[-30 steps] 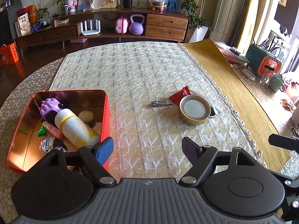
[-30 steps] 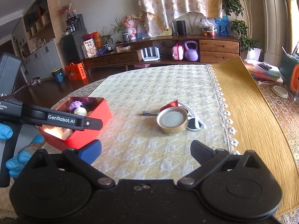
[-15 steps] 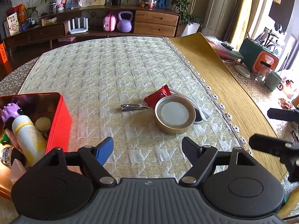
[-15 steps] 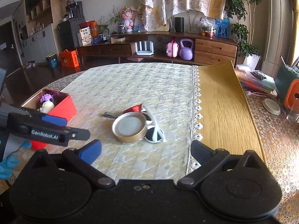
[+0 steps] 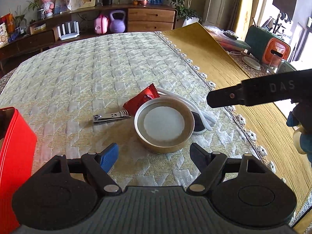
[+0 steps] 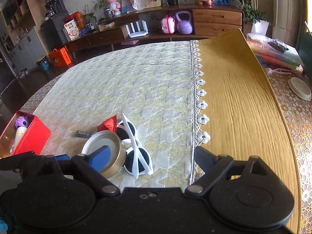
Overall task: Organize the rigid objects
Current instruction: 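Move the right tool toward the white sunglasses while the left tool approaches the tan bowl, then grasp the white sunglasses arm with the right tool while the left tool grasps the tan bowl rim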
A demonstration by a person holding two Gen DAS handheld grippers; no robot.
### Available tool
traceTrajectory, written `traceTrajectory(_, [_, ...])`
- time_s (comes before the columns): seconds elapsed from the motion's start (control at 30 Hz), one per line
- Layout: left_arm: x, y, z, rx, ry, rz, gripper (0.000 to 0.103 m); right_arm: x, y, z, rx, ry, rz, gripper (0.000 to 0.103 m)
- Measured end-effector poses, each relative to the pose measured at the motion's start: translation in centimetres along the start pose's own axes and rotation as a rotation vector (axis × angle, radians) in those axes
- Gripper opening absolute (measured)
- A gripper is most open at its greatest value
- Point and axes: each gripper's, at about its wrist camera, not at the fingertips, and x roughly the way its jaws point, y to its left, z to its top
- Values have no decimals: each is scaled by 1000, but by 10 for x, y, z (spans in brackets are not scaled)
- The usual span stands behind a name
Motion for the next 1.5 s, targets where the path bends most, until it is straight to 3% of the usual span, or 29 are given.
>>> traceTrajectory(0.2, [15, -2, 1, 13, -12, -2, 80, 20, 1, 10, 15, 27, 24, 74])
traceTrajectory(0.37, [21, -7, 1, 42, -19, -19, 80, 32, 9, 15, -1, 49, 63, 53])
traceTrajectory(0.53, [25, -15, 6, 70, -44, -28, 80, 41, 13, 17, 6, 63, 89, 40])
traceTrajectory(0.9, [31, -5, 13, 60, -68, -31, 77, 43, -6, 11, 141, 48, 188, 24])
traceTrajectory(0.93, [31, -4, 14, 60, -68, -34, 77, 42, -7, 10, 152, 42, 194, 21])
traceTrajectory(0.97, [31, -4, 14, 59, -66, -35, 77, 40, -8, 9, 160, 33, 196, 11])
traceTrajectory(1.17, [29, 1, 11, 53, -52, -26, 76, 38, -11, -1, 193, 39, 152, 5])
traceTrajectory(1.5, [4, -2, -9, 52, -14, -45, 76, 3, -1, -30, 253, -18, 130, 4])
